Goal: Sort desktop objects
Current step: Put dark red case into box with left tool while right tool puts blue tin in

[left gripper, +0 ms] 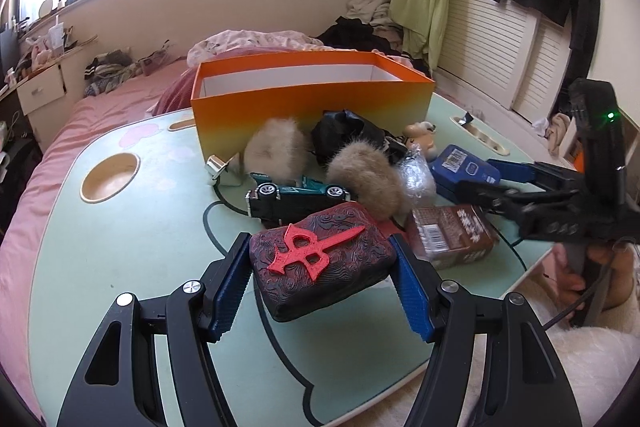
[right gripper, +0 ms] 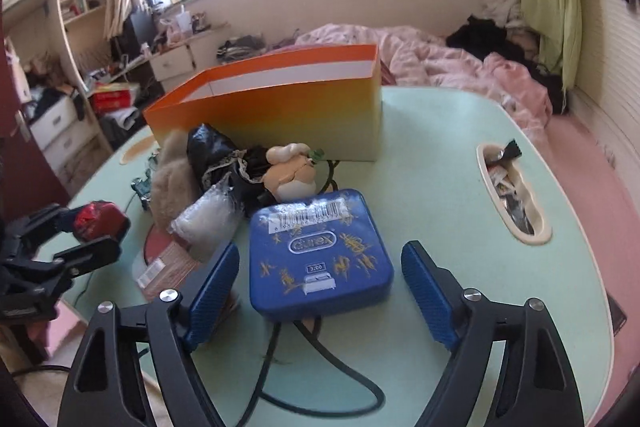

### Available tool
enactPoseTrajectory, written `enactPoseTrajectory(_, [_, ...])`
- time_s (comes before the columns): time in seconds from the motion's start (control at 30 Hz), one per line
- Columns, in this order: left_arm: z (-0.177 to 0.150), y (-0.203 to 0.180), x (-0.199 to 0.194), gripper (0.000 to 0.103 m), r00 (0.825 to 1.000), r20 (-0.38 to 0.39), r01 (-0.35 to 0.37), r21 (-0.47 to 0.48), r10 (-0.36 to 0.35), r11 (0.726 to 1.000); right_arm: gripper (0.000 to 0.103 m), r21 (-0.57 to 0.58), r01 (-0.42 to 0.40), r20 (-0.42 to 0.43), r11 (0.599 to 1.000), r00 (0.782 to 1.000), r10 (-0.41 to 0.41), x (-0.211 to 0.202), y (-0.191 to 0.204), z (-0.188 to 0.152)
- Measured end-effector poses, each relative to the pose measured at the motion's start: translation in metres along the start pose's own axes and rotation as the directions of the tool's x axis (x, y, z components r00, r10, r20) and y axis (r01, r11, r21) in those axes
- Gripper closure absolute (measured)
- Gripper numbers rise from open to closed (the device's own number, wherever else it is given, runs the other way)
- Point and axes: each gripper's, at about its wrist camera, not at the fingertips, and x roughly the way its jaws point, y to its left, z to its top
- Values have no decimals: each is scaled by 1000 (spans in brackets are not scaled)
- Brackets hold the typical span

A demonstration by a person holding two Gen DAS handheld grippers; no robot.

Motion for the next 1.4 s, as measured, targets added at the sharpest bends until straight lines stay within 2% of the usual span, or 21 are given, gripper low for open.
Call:
enactPoseTrajectory(0.03, [0, -1, -1, 36, 1000, 2, -2, 4, 2, 1000, 36, -27, 36, 0, 999, 999, -36, 1, 5, -2])
enactPoseTrajectory(0.07, [0, -2, -1, 36, 1000, 3, -5, 8, 5, 1000, 37, -72, 88, 10, 994, 996, -87, 4, 14, -2])
enactPoseTrajectory(0.27, [0, 1, -2, 36, 1000, 7, -4, 0, 4, 1000, 37, -50, 43, 19, 998, 999, -43, 5, 15, -5])
enactPoseTrajectory(0.33, [2, 3, -6, 36, 1000, 20, -4, -6, 4, 1000, 37, -7, -14, 42, 1000, 999, 14, -2, 7, -4])
enactPoseTrajectory(0.4, [6, 5, -12, 36, 999, 36, -4, -9, 4, 1000, 37, 12, -28, 75, 1000, 997, 27, -14, 1, -1])
enactPoseTrajectory(0.5, [24, 3, -21, 36, 997, 74, -11, 1, 11, 1000, 37, 11, -20, 124, 1000, 992, 18, -29, -5, 19])
enactPoseTrajectory(0.6, [54, 3, -22, 36, 993, 120, -7, 12, 5, 1000, 37, 19, -45, 159, 999, 986, 41, -32, -7, 54])
enactPoseTrajectory(0.7, [92, 9, -6, 36, 994, 109, 23, 11, -24, 1000, 37, 18, -64, 137, 998, 989, 61, -14, -6, 85])
enactPoseTrajectory(0.8, [128, 26, 28, 36, 996, 91, 12, -67, -6, 998, 37, 37, -72, 89, 997, 994, 68, 19, -7, 112])
enactPoseTrajectory(0.87, [140, 39, 57, 36, 999, 41, -15, -118, 20, 993, 37, 66, -64, 44, 996, 997, 61, 44, -10, 122])
enactPoseTrajectory(0.9, [143, 46, 74, 35, 999, -11, -49, -149, 48, 988, 36, 86, -67, 24, 994, 998, 65, 54, -12, 122])
enactPoseTrajectory(0.93, [143, 51, 85, 35, 996, -54, -78, -177, 70, 981, 32, 90, -59, 48, 994, 997, 55, 58, -12, 123])
enactPoseTrajectory(0.97, [140, 55, 91, 35, 995, -70, -76, -194, 64, 978, 30, 94, -49, 50, 994, 998, 45, 58, -12, 124])
enactPoseTrajectory(1.03, [134, 58, 91, 35, 999, -51, -25, -228, 14, 973, 25, 115, -75, 58, 991, 996, 68, 52, -13, 122])
enactPoseTrajectory(1.13, [118, 59, 66, 33, 1000, 11, 11, -249, -9, 968, 19, 114, -91, 113, 989, 991, 78, 26, -14, 114])
enactPoseTrajectory(1.2, [107, 54, 44, 20, 999, 51, 10, -221, 1, 975, 13, 99, -105, 162, 990, 983, 88, 0, -11, 100])
enactPoseTrajectory(1.27, [92, 47, 26, 20, 998, 64, 4, -168, 7, 986, 9, 76, -127, 180, 989, 977, 112, -21, -6, 80])
enactPoseTrajectory(1.4, [59, 40, 4, 20, 1000, -2, 12, -81, -12, 997, 9, -14, -152, 157, 988, 976, 152, -45, 8, 37])
